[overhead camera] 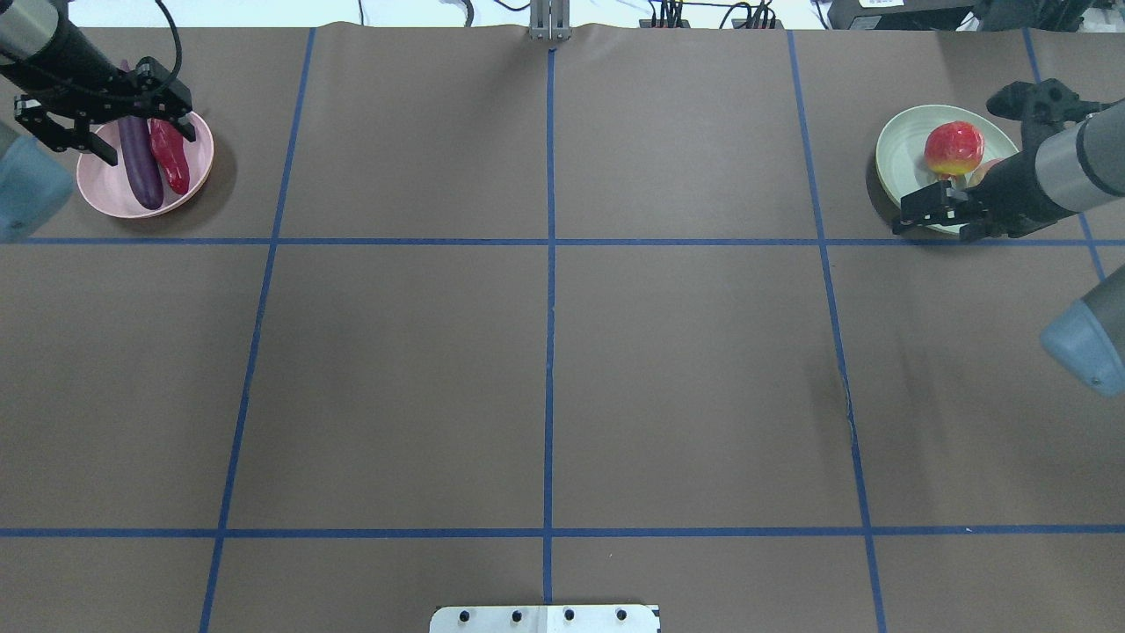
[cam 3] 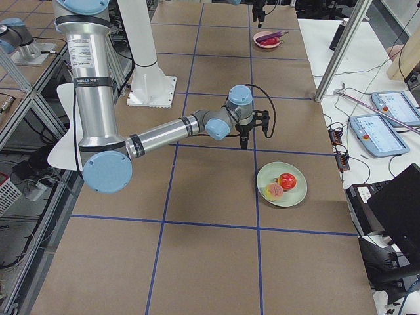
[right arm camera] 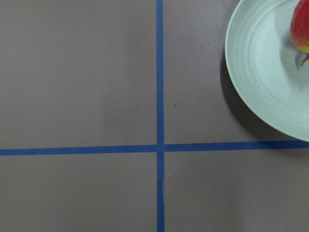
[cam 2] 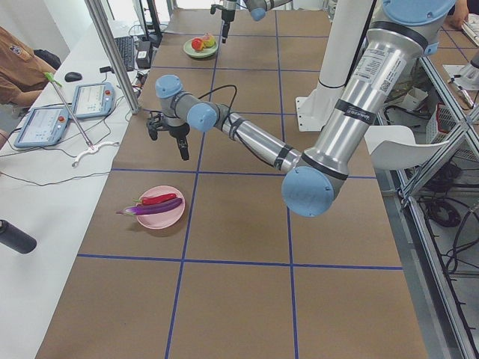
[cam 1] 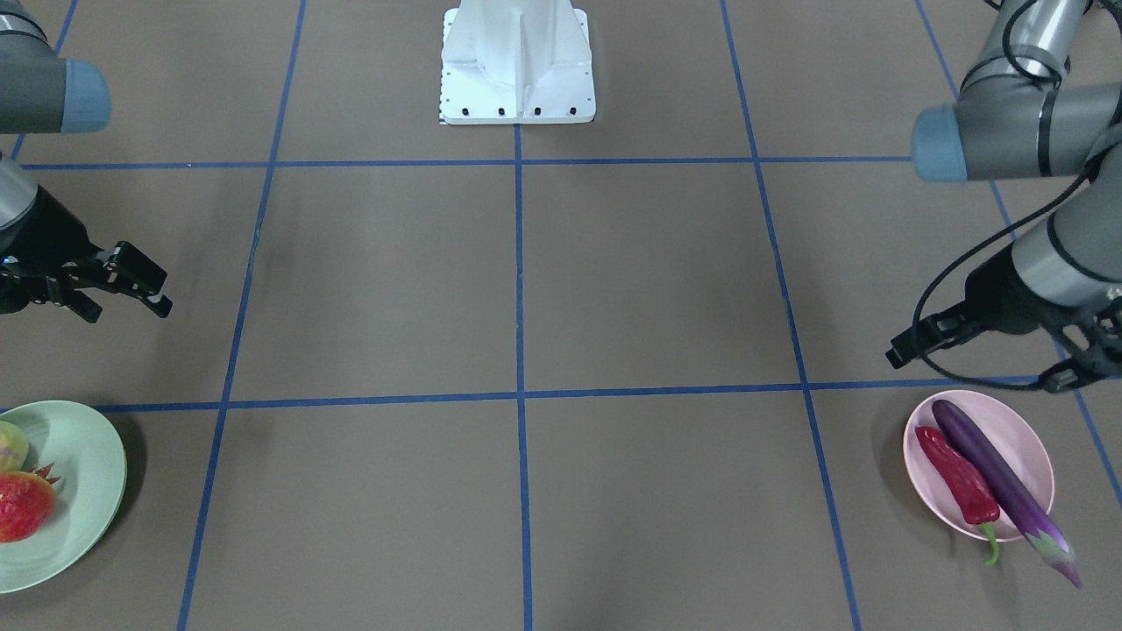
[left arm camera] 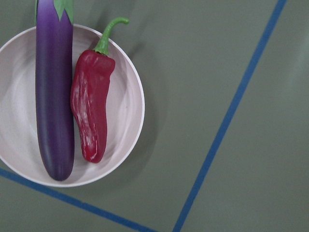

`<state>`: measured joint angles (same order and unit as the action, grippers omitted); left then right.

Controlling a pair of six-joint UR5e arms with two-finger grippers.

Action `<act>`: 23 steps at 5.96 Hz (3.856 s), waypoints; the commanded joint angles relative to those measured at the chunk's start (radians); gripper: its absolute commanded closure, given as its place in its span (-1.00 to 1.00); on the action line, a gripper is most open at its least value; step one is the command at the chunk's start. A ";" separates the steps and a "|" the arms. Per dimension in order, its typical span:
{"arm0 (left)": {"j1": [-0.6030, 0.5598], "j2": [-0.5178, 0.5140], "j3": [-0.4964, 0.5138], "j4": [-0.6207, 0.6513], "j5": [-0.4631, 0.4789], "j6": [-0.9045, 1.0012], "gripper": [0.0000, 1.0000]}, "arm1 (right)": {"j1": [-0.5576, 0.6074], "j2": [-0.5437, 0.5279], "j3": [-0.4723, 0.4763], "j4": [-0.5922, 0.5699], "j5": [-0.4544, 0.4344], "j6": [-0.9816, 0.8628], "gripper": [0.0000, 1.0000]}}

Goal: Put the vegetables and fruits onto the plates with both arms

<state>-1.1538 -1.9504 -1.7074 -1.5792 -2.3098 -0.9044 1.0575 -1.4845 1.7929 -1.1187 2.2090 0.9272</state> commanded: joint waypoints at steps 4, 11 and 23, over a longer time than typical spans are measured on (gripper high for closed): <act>-0.154 0.325 -0.116 -0.008 -0.005 0.534 -1.00 | 0.271 -0.151 -0.010 -0.158 0.120 -0.529 -1.00; -0.362 0.465 -0.038 0.021 -0.066 0.780 -1.00 | 0.437 -0.206 0.003 -0.503 0.124 -0.995 -1.00; -0.365 0.576 -0.138 0.011 -0.031 0.768 -1.00 | 0.444 -0.234 -0.006 -0.497 0.158 -0.995 -1.00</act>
<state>-1.5185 -1.3947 -1.8307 -1.5659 -2.3455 -0.1375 1.5018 -1.7181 1.7870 -1.6153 2.3672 -0.0675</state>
